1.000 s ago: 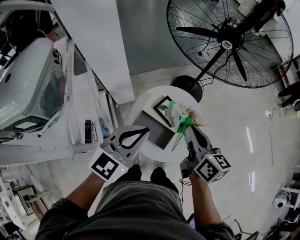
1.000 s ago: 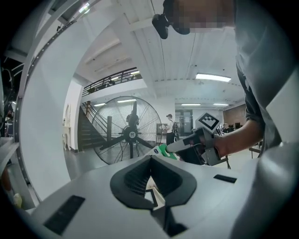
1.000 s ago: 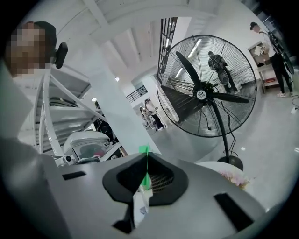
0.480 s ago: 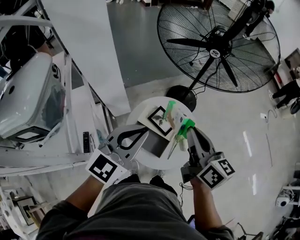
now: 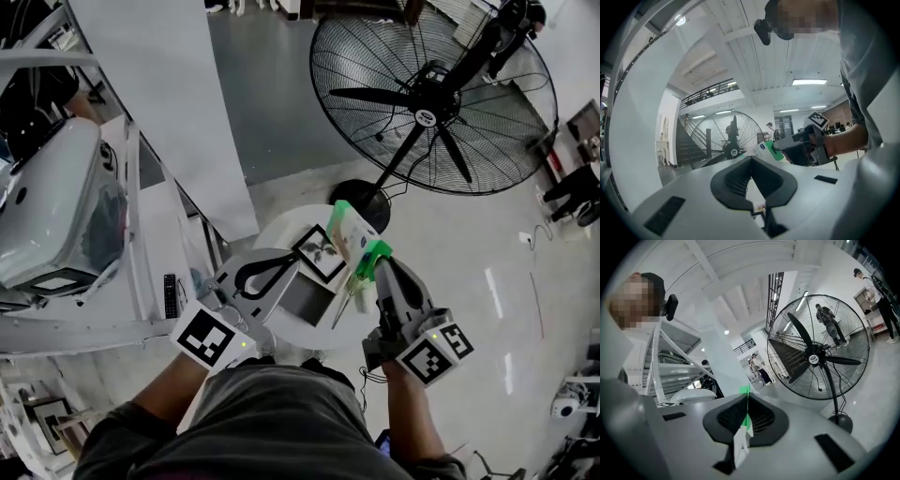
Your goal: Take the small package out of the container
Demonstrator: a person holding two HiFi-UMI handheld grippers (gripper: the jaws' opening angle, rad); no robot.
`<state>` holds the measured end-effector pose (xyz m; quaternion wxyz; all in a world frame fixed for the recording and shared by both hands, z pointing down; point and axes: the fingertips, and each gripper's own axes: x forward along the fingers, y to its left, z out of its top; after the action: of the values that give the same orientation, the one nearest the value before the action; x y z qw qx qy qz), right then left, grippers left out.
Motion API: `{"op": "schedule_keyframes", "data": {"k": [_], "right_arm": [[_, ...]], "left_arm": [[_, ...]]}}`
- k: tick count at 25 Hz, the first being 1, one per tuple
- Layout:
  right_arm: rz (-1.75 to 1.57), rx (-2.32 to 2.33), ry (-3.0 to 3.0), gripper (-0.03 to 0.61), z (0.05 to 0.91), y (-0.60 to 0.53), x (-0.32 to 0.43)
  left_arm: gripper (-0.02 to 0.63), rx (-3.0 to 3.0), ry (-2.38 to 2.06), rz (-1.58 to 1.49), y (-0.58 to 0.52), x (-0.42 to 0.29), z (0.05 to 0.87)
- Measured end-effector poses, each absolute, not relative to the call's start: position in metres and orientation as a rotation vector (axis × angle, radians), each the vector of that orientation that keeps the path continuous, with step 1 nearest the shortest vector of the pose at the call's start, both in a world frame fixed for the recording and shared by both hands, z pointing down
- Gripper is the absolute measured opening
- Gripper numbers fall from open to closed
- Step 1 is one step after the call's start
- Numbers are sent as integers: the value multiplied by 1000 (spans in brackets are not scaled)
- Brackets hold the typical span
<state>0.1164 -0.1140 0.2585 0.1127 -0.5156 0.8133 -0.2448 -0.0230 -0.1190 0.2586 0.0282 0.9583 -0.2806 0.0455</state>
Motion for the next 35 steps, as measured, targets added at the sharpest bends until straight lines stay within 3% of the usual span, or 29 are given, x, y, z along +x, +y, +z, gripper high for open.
{"op": "schedule_keyframes", "data": {"k": [35], "right_arm": [[-731,-1497,2452,23,267,-113,125]], "left_arm": [[15,2916,-914,149,-121,-11,269]]}}
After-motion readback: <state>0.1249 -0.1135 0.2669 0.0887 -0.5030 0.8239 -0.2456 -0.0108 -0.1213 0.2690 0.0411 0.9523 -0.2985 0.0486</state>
